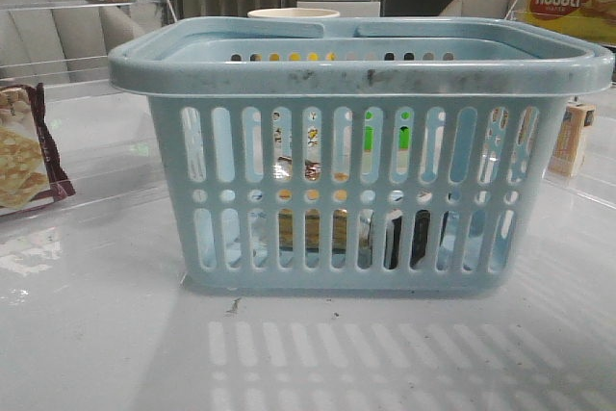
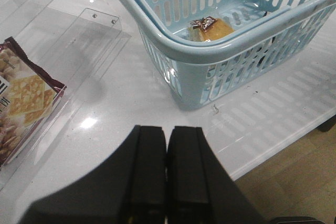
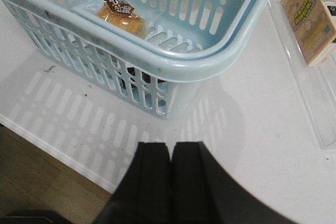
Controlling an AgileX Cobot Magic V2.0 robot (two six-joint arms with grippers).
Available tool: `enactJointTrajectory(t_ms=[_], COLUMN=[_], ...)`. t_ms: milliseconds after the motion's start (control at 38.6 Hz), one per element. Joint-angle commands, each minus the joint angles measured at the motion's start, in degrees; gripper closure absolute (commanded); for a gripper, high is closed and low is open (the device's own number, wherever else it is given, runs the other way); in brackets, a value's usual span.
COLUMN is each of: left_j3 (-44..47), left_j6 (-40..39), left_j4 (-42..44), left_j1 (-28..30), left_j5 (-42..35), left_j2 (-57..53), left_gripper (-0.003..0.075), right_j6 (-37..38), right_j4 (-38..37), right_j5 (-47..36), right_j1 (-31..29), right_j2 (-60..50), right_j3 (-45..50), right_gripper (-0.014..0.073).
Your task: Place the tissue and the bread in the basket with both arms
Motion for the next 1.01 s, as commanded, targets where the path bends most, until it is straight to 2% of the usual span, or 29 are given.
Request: enactJointTrajectory(t_ms=[0,648,777,984], left_j3=[-1.5,-1.3,0.7,10.9], left_j6=[-0.1,-0.1,-0.1,5.3], left_j4=[-0.3,0.3,-1.1,-5.4], left_j1=[0.0,0.0,5.0,13.6], left_j5=[-3.6,-3.6,-5.7,-19.5], left_j2=[-0.1,-0.7,-3.6,-11.7], left_gripper=[0.0623,0.0624,0.0622,0.0621], right_j6=[-0.5,-0.5,-0.5,-0.5], right_j4=[-0.6,-0.6,-0.6,-0.6], right_j5=[-3.9,-3.8,-3.7,-3.7], right_j1=[0.0,0.0,0.0,0.0], right_j2=[-0.1,-0.1,-0.1,-0.1], right_j3=[-1.5,-1.5,-1.5,-1.5], right_gripper=[0.0538,0.0538,0.0538,0.0538])
